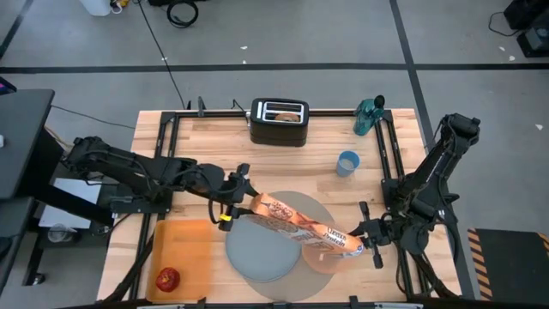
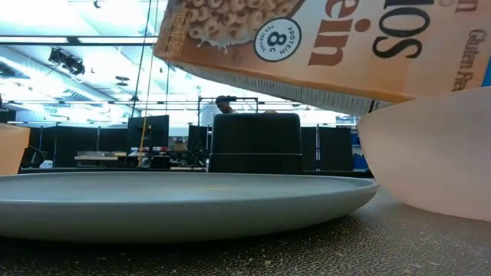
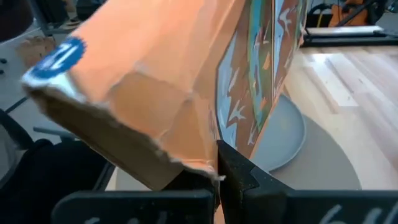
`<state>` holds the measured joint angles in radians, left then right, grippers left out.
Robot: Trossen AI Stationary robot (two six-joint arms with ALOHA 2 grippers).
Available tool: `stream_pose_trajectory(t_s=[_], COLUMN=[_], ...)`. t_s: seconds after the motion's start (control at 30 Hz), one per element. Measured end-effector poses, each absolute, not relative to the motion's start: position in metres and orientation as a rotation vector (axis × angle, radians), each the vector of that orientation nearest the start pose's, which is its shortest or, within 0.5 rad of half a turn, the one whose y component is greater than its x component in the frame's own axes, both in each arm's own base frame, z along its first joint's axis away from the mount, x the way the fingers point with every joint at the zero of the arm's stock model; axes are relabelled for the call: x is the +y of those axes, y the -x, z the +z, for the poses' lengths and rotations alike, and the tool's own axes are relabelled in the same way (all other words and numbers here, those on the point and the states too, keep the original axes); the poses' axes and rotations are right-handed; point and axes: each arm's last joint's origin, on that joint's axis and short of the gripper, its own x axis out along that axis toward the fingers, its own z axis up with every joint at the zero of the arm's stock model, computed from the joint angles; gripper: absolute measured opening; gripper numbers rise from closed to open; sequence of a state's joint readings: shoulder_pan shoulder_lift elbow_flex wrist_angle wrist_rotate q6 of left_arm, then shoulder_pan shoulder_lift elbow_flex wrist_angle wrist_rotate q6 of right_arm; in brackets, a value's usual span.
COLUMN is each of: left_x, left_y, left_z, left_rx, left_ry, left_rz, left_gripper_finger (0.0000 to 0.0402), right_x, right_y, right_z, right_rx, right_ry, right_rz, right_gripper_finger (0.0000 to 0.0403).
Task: Arrange a breakfast setting
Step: Put cereal into the pink bowl
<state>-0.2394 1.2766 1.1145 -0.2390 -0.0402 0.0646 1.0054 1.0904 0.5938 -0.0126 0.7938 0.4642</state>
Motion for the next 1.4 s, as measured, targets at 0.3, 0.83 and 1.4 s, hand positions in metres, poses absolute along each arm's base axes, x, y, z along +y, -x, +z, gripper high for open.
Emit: stream_pose_trajectory(t_s=[0.3,0.83,1.4], left_x=[-0.063,-0.063,-0.064], left_y=[-0.277,-0.276,-0.276], left_z=[0.347,0.346,0.345], left_rx=[0.367,0.383,0.390], left_ry=[-0.119,-0.110,-0.102], left_rz=[-0.210,-0.213,-0.214], left_gripper_finger=[0.0192,0.0192,0.0192], right_x=[0.172,0.166,0.163], right_y=[-0.133,-0.131,-0.128], right_z=[0.231,0.239,0.243], right_rx=[0.348,0.330,0.311], right_ry=[-0.045,-0.027,-0.015], right_rz=[0.096,0.094,0.077], right_gripper_finger=[0.0011,0.0011,0.0011])
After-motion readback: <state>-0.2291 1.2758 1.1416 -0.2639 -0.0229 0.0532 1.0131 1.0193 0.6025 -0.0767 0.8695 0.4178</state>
